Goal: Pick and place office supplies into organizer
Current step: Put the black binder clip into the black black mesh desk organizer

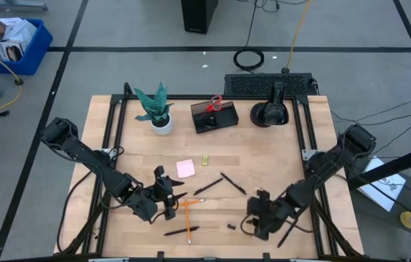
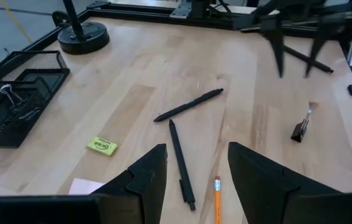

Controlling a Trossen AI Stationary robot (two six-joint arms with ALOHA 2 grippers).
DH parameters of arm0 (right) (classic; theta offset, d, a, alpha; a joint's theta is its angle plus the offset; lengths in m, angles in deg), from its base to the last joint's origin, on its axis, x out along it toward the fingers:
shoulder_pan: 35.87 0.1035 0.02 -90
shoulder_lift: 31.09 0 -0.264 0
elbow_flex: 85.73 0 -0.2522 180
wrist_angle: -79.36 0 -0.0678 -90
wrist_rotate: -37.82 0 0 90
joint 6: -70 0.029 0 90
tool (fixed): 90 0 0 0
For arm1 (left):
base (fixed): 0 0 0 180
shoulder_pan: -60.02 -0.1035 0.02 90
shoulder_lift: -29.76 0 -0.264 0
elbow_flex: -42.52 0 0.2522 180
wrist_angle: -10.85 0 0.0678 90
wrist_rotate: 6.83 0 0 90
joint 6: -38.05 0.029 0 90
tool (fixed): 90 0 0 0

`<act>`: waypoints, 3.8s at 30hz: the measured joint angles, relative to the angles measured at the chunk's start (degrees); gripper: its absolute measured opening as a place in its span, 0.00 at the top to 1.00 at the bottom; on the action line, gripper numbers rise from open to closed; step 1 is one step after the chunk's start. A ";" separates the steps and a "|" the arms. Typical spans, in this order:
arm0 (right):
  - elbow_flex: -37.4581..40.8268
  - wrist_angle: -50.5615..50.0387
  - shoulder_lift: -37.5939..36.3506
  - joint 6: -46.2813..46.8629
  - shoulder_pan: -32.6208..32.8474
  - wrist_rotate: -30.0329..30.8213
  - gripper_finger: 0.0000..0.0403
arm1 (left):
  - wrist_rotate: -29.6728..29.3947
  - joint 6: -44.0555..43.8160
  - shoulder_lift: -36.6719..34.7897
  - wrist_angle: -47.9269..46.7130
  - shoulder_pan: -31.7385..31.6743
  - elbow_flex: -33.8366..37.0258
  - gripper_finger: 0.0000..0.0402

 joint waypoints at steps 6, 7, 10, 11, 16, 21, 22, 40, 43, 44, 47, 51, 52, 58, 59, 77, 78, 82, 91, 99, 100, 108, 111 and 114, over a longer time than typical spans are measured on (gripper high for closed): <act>0.04 5.10 2.42 1.32 2.20 2.76 0.64 | -0.02 0.00 0.00 0.59 -0.11 0.00 0.56; 0.04 5.88 3.24 1.55 2.50 3.46 0.64 | -0.02 0.00 0.00 0.61 -0.11 0.00 0.56; 0.07 9.79 6.53 1.65 2.76 3.69 0.64 | -0.02 0.00 0.00 0.65 -0.10 0.00 0.56; 0.04 10.44 7.49 1.67 2.74 3.55 0.64 | -0.02 -0.01 0.00 0.68 -0.09 0.00 0.56; -0.60 11.65 10.43 1.51 2.24 2.22 0.64 | 0.06 -0.07 -0.02 0.96 -0.10 0.00 0.56; -1.74 11.72 11.12 -0.72 1.49 3.80 0.64 | 0.07 -0.17 -0.02 1.03 -0.11 0.00 0.56; -1.96 11.93 11.12 -1.29 1.21 3.92 0.64 | 0.09 -0.20 -0.02 1.07 -0.10 0.00 0.56; -2.49 17.60 13.84 -6.13 -1.19 3.36 0.64 | 0.44 -0.30 -0.02 1.03 0.00 0.00 0.56; -2.49 18.88 15.28 -6.59 -1.19 2.47 0.64 | 0.44 -0.24 -0.02 1.05 0.00 0.00 0.56; -2.49 19.19 15.40 -6.84 -1.17 2.42 0.64 | 0.44 -0.24 -0.02 1.05 0.00 0.00 0.56; -2.49 20.74 15.27 -7.92 -1.17 3.18 0.66 | 0.44 -0.33 -0.02 1.05 0.00 0.00 0.56; -2.49 22.56 15.25 -10.46 -1.17 3.82 0.74 | 0.44 -0.35 -0.02 1.05 0.00 0.00 0.56; -2.49 22.40 15.19 -10.48 -1.17 3.68 0.77 | 0.44 -0.37 -0.02 1.06 0.00 0.00 0.56; -2.47 20.91 15.20 -10.39 -1.16 3.51 0.97 | 0.44 -0.39 -0.02 1.05 0.00 0.00 0.56; -2.47 21.24 15.20 -10.85 -1.06 3.54 0.98 | 0.44 -0.38 -0.02 1.05 0.00 0.00 0.56; -2.47 22.59 15.05 -21.55 -7.23 6.73 0.99 | 0.79 -0.37 -0.02 1.03 0.00 0.00 0.56; -2.47 22.92 15.03 -22.92 -8.02 6.72 0.99 | 0.79 -0.37 -0.02 1.03 0.00 0.00 0.56; -2.43 23.35 12.75 -29.15 -11.42 6.73 0.99 | 0.81 -0.39 -0.02 0.96 0.00 0.00 0.56; -2.45 23.71 2.54 -40.32 -20.40 9.76 0.99 | 1.29 -0.30 -0.04 0.87 0.00 0.00 0.56; -2.45 26.96 0.06 -46.97 -29.14 8.02 0.99 | 2.04 0.29 -0.04 0.57 0.01 0.00 0.56; -2.45 27.32 0.06 -47.62 -30.30 8.00 0.99 | 2.04 0.62 -0.04 0.56 0.00 0.00 0.56; -2.45 34.83 0.26 -49.98 -39.97 6.78 0.99 | 2.01 0.63 -0.03 0.59 0.01 0.00 0.56; -2.47 37.37 0.97 -50.12 -43.30 5.87 0.98 | 2.01 0.61 -0.04 0.59 0.01 0.00 0.56; -2.49 39.29 2.58 -48.61 -47.01 3.44 0.98 | 1.99 0.61 -0.04 0.59 0.00 0.00 0.56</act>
